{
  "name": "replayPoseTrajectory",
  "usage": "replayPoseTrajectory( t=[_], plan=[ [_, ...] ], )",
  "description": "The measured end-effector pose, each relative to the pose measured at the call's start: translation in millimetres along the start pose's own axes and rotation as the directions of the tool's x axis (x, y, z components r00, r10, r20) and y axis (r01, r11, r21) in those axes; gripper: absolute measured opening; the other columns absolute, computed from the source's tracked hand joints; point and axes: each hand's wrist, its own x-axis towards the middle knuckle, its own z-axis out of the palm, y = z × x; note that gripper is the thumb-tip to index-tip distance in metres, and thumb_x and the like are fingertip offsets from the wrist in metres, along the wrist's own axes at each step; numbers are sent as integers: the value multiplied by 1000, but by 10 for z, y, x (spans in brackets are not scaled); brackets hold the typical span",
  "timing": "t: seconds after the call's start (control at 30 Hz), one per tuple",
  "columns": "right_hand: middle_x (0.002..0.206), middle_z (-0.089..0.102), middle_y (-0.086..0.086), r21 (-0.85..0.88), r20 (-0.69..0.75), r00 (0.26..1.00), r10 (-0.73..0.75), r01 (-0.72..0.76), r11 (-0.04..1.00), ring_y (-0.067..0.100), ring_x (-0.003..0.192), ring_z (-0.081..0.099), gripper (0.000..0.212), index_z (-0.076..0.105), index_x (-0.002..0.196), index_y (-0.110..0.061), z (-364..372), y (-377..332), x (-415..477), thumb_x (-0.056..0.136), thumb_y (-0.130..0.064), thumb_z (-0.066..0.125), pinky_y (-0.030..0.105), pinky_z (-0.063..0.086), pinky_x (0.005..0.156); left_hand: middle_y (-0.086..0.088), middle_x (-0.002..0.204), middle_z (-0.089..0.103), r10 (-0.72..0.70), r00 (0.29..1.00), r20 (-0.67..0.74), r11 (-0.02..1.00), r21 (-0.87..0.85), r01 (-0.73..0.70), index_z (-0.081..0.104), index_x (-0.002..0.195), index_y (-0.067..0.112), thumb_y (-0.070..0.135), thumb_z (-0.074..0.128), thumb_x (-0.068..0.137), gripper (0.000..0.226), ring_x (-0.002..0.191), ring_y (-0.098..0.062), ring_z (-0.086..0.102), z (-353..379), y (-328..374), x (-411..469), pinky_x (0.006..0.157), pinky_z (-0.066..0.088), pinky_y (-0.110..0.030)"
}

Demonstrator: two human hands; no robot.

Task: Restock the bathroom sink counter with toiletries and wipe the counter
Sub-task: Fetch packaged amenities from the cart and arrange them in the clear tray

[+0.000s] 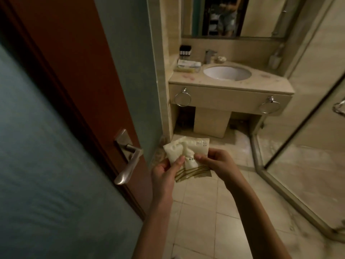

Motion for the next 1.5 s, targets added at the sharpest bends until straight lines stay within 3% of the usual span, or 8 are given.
replayPoseTrajectory(
  t=[0.17, 0.37, 0.53, 0.67, 0.8, 0.9, 1.37, 1.5],
  plan=[
    [83, 75, 2, 3, -42, 998, 56, -56, 998, 14, 77, 71, 11, 70, 96, -10, -173, 104, 404, 87, -14, 65, 19, 53, 62, -11, 92, 75, -83, 996, 18, 997, 8, 83, 73, 99, 11, 14, 72, 82, 17, 91, -27, 71, 213, -96, 416, 82, 56, -39],
    [87, 73, 0, -42, -32, 992, 125, -126, 991, 7, 74, 70, 17, 68, 103, -12, -408, 130, 1187, 89, -20, 64, 16, 50, 60, -4, 93, 75, -138, 990, 10, 989, 55, 137, 69, 107, 13, 20, 71, 83, 25, 91, -21, 71, 530, -165, 1083, 81, 57, -37],
    [89, 70, -6, -122, 41, 987, 154, -148, 982, 4, 76, 68, 8, 64, 95, -25, -667, -16, 2132, 87, -26, 66, 14, 50, 59, -15, 99, 73, -167, 986, -13, 984, 54, 167, 68, 110, 10, 21, 73, 82, 30, 96, -33, 69, 925, -177, 1921, 90, 52, -54],
    [89, 72, -3, -101, 46, 989, 143, -138, 985, 6, 77, 69, 21, 68, 104, -13, -1049, -247, 2886, 85, -21, 69, 16, 51, 61, -14, 95, 74, -124, 992, -10, 989, 79, 124, 68, 106, 10, 19, 71, 84, 24, 93, -31, 70, 1468, -55, 2606, 87, 55, -50],
    [81, 70, -4, -83, 25, 992, 124, -122, 989, 0, 65, 66, 4, 67, 88, -17, -1473, -490, 3502, 85, -15, 69, 11, 49, 54, -11, 96, 74, -104, 994, 22, 990, 96, 102, 67, 110, 10, 20, 70, 85, 27, 94, -27, 70, 2016, 36, 3158, 85, 56, -44],
    [77, 69, -2, -64, 12, 995, 104, -103, 993, -1, 58, 65, 6, 67, 82, -16, -1691, -552, 3887, 84, -11, 70, 11, 50, 54, -11, 98, 73, -99, 995, 10, 990, 103, 97, 66, 111, 9, 19, 70, 85, 29, 96, -27, 69, 2293, 32, 3502, 83, 57, -42],
    [78, 75, -1, 16, 44, 980, 192, -193, 981, 12, 71, 71, 14, 71, 94, -11, -1845, -463, 5320, 81, -16, 73, 21, 54, 58, -5, 93, 75, -94, 993, -73, 989, 104, 101, 70, 101, 17, 14, 69, 85, 17, 91, -22, 71, 2603, 105, 4779, 84, 57, -41],
    [69, 71, -4, -2, 9, 981, 193, -193, 981, 3, 58, 67, 13, 69, 91, -9, -1874, -542, 5899, 87, -22, 68, 14, 48, 50, -4, 93, 75, -84, 994, -70, 993, 77, 89, 69, 106, 13, 12, 70, 84, 22, 88, -19, 72, 2688, 189, 5366, 76, 58, -33]
  ],
)
